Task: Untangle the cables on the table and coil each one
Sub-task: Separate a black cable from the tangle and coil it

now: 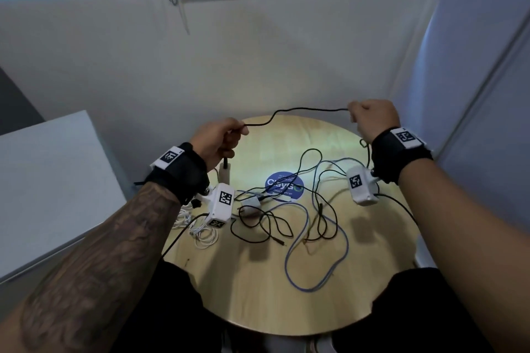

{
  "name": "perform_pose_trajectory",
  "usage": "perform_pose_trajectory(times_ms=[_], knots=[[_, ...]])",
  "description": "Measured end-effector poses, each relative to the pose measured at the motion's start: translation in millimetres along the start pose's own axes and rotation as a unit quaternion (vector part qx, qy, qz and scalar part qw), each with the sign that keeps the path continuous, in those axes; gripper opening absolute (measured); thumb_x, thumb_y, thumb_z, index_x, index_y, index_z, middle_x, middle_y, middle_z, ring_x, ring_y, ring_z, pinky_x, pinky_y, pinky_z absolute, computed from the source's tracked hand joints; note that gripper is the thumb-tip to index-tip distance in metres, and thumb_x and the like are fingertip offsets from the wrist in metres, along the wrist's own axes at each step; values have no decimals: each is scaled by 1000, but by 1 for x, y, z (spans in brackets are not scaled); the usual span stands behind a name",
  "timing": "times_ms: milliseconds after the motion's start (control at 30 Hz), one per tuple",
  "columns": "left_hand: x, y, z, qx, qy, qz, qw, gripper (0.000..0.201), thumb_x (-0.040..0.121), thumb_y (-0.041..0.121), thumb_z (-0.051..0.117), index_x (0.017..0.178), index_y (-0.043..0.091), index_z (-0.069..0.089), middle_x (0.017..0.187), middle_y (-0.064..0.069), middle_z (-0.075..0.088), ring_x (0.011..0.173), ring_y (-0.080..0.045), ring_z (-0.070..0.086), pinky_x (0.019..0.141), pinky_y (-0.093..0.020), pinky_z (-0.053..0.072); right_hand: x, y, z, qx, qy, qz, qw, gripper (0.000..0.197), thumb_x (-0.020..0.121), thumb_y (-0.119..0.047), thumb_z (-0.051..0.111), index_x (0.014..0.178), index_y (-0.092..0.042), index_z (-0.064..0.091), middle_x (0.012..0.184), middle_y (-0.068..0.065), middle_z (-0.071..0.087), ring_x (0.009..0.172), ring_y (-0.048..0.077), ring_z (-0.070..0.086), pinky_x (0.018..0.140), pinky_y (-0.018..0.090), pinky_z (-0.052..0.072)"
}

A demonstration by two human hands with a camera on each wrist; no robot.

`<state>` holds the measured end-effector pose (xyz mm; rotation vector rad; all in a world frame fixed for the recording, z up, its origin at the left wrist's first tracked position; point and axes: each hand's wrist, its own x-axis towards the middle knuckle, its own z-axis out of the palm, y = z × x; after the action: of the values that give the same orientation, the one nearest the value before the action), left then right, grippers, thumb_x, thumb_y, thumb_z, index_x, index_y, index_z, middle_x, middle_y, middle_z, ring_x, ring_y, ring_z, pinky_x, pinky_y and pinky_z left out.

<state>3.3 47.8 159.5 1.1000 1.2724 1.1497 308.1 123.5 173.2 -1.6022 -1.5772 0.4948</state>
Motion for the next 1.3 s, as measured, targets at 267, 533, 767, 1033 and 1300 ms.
perform_pose_trajectory(times_ms=[267, 533, 767, 1033, 1300], knots=[[-7, -1, 43, -33, -98, 20, 994, 23, 101, 19, 45, 89, 9, 62, 53, 9, 33, 49, -8, 28, 51, -23, 34, -59, -29, 44, 193, -228, -91, 950, 26, 98, -26, 58, 117, -12, 66, 109, 2, 70, 102, 14, 65, 99, 29, 46], [-12, -20, 37, 15, -51, 29, 998, 25, 100, 20, 48, 84, 10, 64, 54, 9, 31, 50, -9, 24, 48, -21, 20, -52, -16, 19, 75, -231, -122, 962, 9, 91, -28, 68, 83, -26, 71, 66, -23, 66, 65, -6, 58, 67, 16, 46], [-25, -39, 41, 63, -94, -32, 993, 29, 101, 25, 50, 80, 8, 62, 54, 6, 30, 53, -12, 23, 49, -23, 21, -53, -17, 10, 59, -234, -135, 961, 19, 91, -35, 66, 76, -23, 69, 86, 5, 72, 82, 15, 63, 82, 32, 49], [-53, -26, 59, -80, -244, -81, 963, 18, 85, 14, 42, 88, 6, 58, 60, -1, 39, 47, -13, 32, 59, -32, 35, -58, -8, 34, 130, -101, -65, 984, 41, 93, -45, 60, 69, -12, 66, 88, 26, 65, 79, 37, 58, 66, 29, 38], [-58, -5, 83, -213, -167, 49, 961, 18, 99, 10, 44, 101, 2, 60, 86, -10, 70, 77, -22, 70, 68, -33, 58, -110, 10, 82, 208, -172, -20, 963, 29, 86, -37, 57, 77, -12, 68, 75, 19, 65, 71, 15, 54, 70, 33, 45]])
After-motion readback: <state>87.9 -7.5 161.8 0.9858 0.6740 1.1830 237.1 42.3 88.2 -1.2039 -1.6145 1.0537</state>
